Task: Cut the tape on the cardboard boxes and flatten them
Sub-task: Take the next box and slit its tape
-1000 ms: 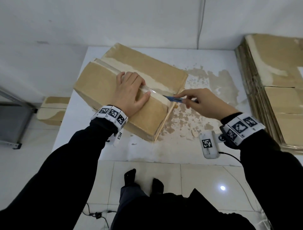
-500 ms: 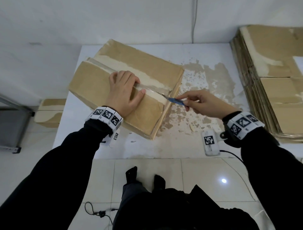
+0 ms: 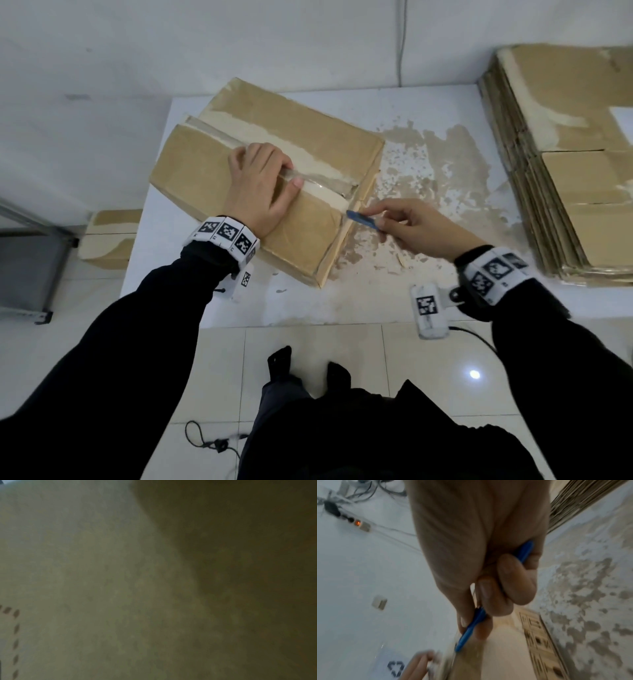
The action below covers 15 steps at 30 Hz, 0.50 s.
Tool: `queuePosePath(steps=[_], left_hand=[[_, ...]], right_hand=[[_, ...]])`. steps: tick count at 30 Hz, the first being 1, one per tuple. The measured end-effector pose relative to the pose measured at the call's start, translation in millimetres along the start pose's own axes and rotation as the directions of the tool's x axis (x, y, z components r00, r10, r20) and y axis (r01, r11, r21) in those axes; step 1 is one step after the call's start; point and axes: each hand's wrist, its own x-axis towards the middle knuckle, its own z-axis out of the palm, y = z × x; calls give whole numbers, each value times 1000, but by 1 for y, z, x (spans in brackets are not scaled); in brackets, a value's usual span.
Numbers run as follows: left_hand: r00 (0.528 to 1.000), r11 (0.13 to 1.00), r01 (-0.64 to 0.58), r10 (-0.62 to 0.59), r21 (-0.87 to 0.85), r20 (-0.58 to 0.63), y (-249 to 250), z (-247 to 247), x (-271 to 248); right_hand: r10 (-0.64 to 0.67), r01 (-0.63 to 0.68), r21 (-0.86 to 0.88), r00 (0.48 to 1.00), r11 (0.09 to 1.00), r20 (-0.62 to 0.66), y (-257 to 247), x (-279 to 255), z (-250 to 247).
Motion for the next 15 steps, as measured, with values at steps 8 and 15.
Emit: queuePosePath(steps=[8, 15], left_hand=[[998, 999, 2, 1, 47, -70, 5, 0, 14], [905, 943, -21, -123, 332, 408, 16, -14, 36]], right_hand=[[-54, 48, -103, 997, 994, -57, -14, -10, 3], [-121, 8, -247, 888, 969, -444, 4, -36, 6]])
